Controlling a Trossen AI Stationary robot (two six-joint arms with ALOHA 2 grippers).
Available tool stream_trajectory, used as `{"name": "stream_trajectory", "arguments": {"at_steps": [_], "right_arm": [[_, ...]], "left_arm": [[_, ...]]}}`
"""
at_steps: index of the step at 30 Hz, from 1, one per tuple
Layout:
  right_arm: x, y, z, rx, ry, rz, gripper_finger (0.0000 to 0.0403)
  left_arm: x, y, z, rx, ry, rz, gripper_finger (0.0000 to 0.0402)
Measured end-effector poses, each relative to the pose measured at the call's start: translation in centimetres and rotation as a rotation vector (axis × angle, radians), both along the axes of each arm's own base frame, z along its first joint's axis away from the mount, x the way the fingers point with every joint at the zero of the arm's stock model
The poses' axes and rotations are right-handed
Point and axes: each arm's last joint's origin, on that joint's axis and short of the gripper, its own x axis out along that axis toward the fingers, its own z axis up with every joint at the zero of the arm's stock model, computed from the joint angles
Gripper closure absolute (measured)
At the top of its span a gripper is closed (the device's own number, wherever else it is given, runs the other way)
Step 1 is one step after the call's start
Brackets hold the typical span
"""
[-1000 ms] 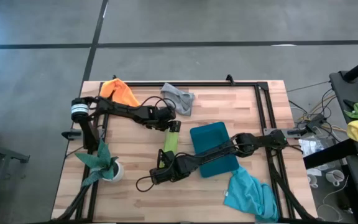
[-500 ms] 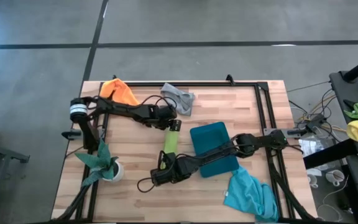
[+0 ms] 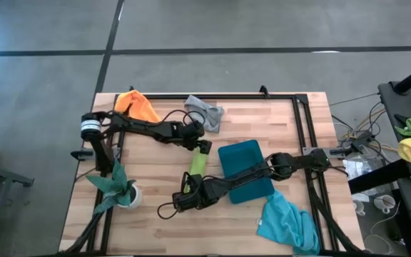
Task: Roll microfiber towels into tight, uniform cylinder then place into a basket
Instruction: Put the green towel into the blue bin
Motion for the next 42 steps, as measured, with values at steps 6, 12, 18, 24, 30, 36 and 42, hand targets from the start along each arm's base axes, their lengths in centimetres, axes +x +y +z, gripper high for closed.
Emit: {"name": "stream_trajectory", "arguments": {"at_steps": [6, 12, 18, 24, 30, 36, 42], "right_arm": [[0.0, 0.3, 0.0, -0.003, -0.006, 0.01, 0.0058], [-0.1, 0.9, -0.1, -0.019, -0.029, 0.04, 0.0058], [0.0, 0.9, -0.2, -0.024, -0.037, 0.036, 0.0058], [0.0, 0.9, -0.1, -0.025, -0.041, 0.041, 0.0058], [0.1, 0.8, 0.1, -0.027, -0.046, 0.048, 0.0058], [0.1, 0.9, 0.1, -0.026, -0.05, 0.052, 0.0058], [0.2, 0.9, 0.1, 0.019, -0.059, -0.032, 0.0058]], "left_arm": [[-0.6, 0.4, 0.8, 0.058, 0.062, 0.008, 0.0081], [-0.8, 0.4, 0.1, 0.068, 0.104, 0.058, 0.008], [-0.4, 0.2, -1.6, 0.023, 0.144, 0.047, 0.008], [0.0, -0.2, -1.7, 0.003, 0.118, 0.067, 0.008], [0.1, -0.9, -1.2, 0.046, 0.121, 0.08, 0.008], [0.6, -2.4, -2.0, 0.053, 0.125, 0.104, 0.008], [0.9, -2.6, -3.2, 0.047, 0.149, 0.117, 0.008]]}}
